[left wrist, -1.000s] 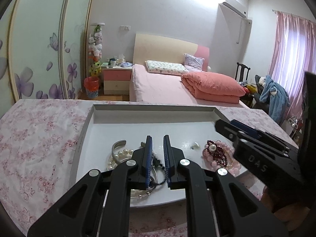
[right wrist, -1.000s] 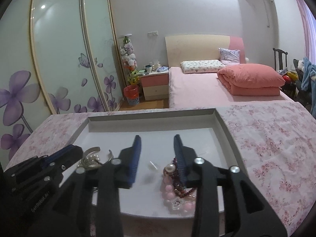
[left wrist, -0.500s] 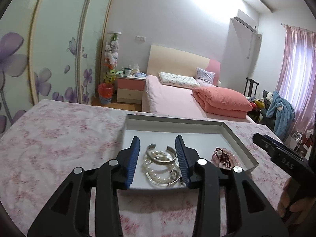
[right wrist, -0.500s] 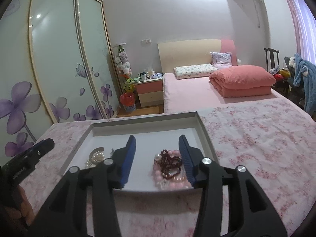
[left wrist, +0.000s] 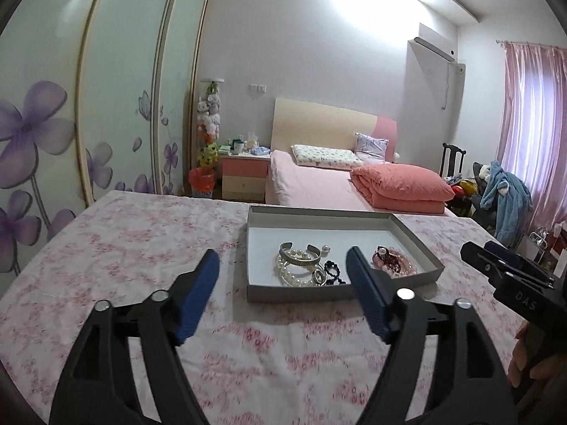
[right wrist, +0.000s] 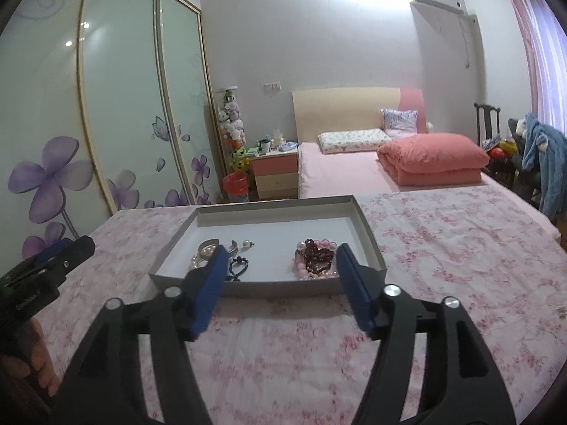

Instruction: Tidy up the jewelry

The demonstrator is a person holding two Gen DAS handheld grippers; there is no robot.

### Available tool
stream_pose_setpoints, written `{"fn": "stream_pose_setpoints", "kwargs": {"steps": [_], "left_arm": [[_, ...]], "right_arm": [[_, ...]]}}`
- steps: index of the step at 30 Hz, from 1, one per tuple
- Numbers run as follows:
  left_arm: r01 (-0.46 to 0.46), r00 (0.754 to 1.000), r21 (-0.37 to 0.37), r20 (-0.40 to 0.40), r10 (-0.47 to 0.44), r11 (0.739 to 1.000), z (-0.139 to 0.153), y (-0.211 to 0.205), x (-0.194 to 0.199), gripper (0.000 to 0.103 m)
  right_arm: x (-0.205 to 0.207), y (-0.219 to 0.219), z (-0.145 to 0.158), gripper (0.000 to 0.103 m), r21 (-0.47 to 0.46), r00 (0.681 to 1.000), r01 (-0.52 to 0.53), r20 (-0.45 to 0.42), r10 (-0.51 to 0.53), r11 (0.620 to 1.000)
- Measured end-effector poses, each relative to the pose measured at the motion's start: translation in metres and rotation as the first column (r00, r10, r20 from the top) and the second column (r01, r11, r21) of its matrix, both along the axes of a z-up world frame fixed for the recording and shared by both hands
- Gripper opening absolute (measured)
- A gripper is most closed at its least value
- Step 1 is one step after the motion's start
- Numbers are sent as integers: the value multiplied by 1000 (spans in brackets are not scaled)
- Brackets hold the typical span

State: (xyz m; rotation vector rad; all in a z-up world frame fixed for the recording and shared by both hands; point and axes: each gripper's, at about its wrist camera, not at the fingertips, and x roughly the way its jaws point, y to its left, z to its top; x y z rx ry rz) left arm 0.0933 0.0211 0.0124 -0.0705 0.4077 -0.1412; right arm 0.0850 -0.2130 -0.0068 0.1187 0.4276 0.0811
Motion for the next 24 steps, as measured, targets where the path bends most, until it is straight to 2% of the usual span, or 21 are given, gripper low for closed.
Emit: {"fn": "stream_pose_setpoints", "kwargs": {"steps": [7, 9, 11, 15, 24], "left_arm": [[-19, 1000, -18, 22, 20, 1000, 0, 4, -20, 92], [-24, 999, -19, 34, 25, 1000, 1, 6, -25, 94], [-27, 999, -16, 41, 27, 1000, 0, 5, -30, 96], [-22, 998, -15, 54, 23, 1000, -1, 6, -36, 101], [-19, 997, 11, 76, 19, 1000, -4, 3, -50, 101]], "right_arm": [[-26, 4, 4, 87, -19, 999, 14, 38, -13, 1000], [-33, 5, 4, 96, -23, 999, 17, 48, -16, 1000], [-37, 6, 4, 99, -26, 998, 20, 57, -18, 999], [-46, 7, 3, 99, -41, 996, 43, 83, -39, 998], [-62, 1, 1, 99, -21, 994, 50, 100, -47, 999]]}}
